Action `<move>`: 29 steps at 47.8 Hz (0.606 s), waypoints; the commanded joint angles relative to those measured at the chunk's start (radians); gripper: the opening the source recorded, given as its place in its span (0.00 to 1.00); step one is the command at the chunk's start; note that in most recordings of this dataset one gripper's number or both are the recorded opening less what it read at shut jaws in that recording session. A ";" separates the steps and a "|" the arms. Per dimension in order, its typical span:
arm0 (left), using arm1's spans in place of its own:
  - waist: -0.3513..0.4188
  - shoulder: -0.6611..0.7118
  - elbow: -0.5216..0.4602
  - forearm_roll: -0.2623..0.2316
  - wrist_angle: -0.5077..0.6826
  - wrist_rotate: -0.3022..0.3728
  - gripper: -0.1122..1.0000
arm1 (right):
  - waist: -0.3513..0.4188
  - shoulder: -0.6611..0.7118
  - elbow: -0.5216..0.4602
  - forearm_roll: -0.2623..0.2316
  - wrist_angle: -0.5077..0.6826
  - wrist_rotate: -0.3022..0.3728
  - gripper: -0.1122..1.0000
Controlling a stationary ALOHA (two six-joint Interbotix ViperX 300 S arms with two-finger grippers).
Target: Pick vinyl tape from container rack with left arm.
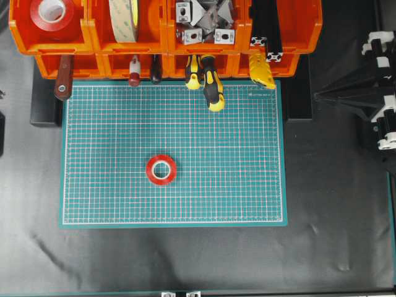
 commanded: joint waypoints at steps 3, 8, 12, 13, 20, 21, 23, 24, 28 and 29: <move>0.002 0.017 -0.011 0.000 -0.012 0.000 0.77 | 0.002 0.006 -0.014 -0.003 -0.009 0.000 0.10; 0.002 0.017 -0.011 0.000 -0.012 0.000 0.77 | 0.002 0.006 -0.014 -0.003 -0.011 0.000 0.10; 0.002 0.018 -0.008 0.000 -0.012 0.000 0.77 | 0.002 0.006 -0.014 -0.003 -0.014 0.000 0.10; 0.002 0.018 -0.008 0.000 -0.012 0.000 0.77 | 0.000 0.006 -0.014 -0.003 -0.014 0.000 0.10; 0.002 0.017 -0.008 0.000 -0.012 0.000 0.77 | 0.000 0.006 -0.014 -0.005 -0.014 -0.002 0.10; 0.002 0.017 -0.008 0.000 -0.012 0.000 0.77 | 0.002 0.006 -0.014 -0.006 -0.014 -0.002 0.10; 0.002 0.017 -0.008 0.000 -0.012 0.000 0.77 | 0.002 0.006 -0.014 -0.014 -0.011 -0.006 0.10; 0.002 0.017 -0.008 0.000 -0.012 0.000 0.77 | 0.002 0.006 -0.014 -0.018 -0.009 -0.011 0.10; 0.003 0.018 -0.006 0.000 -0.014 -0.002 0.77 | 0.011 0.006 -0.014 -0.037 -0.011 -0.032 0.10; 0.002 0.017 -0.006 0.000 -0.014 -0.002 0.77 | 0.015 0.006 -0.012 -0.040 -0.014 -0.038 0.10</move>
